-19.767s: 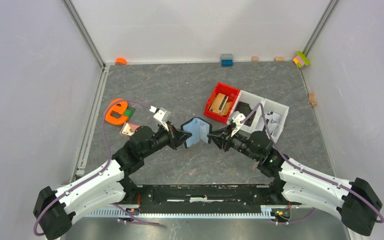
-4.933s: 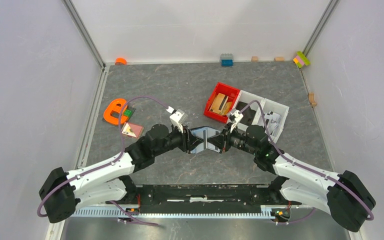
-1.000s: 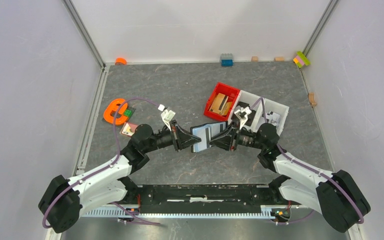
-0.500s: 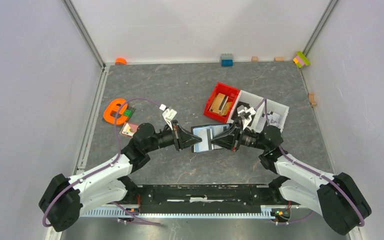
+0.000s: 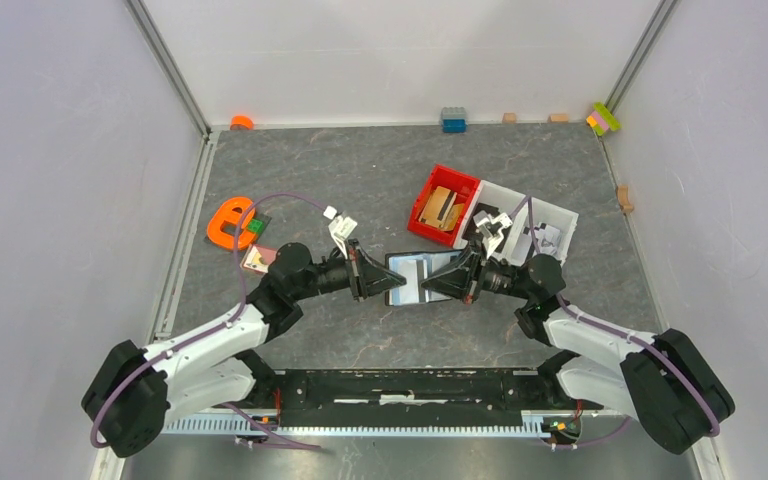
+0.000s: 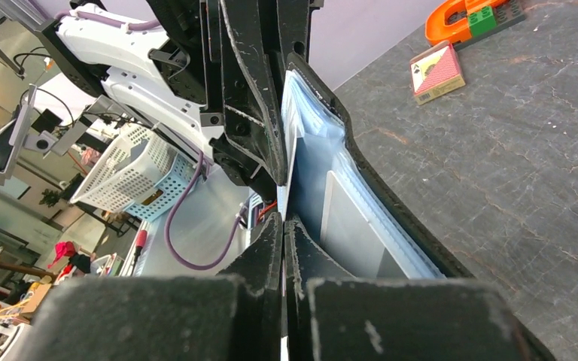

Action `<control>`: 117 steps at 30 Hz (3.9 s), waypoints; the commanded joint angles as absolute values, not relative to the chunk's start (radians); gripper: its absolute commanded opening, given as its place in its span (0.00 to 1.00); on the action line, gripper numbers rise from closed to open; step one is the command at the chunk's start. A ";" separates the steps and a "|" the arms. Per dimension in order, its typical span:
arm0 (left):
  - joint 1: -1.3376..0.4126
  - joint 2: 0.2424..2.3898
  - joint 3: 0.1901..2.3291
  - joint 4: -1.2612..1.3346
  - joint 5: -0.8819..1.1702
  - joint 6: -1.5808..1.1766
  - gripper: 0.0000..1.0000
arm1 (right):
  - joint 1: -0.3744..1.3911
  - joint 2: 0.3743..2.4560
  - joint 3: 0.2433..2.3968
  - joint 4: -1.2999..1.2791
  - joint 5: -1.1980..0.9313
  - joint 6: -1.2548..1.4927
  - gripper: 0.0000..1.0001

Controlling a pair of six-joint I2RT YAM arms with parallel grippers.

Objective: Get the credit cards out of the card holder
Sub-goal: Remove the credit card from the card holder, then place the credit card in the storage box.

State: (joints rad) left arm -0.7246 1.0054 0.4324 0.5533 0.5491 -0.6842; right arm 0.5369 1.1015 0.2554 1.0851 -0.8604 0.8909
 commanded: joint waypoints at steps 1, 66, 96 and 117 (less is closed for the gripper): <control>-0.724 1.002 0.454 0.555 0.519 -0.688 0.02 | 0.562 1.082 0.271 1.241 -0.926 0.938 0.00; -0.678 0.863 0.468 0.164 0.047 -0.586 0.02 | -0.312 1.137 0.516 0.173 -0.610 0.613 0.00; -0.678 0.900 0.483 0.156 0.065 -0.593 0.02 | -0.460 1.142 0.492 0.085 -0.593 0.566 0.00; -0.678 0.906 0.478 0.262 0.243 -0.626 0.02 | -0.390 1.077 0.475 0.172 -0.555 0.562 0.59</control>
State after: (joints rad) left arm -0.6800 0.9253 0.4480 0.1379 0.1478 -0.6170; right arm -0.3988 1.1992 0.4664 0.1574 -0.5869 0.6132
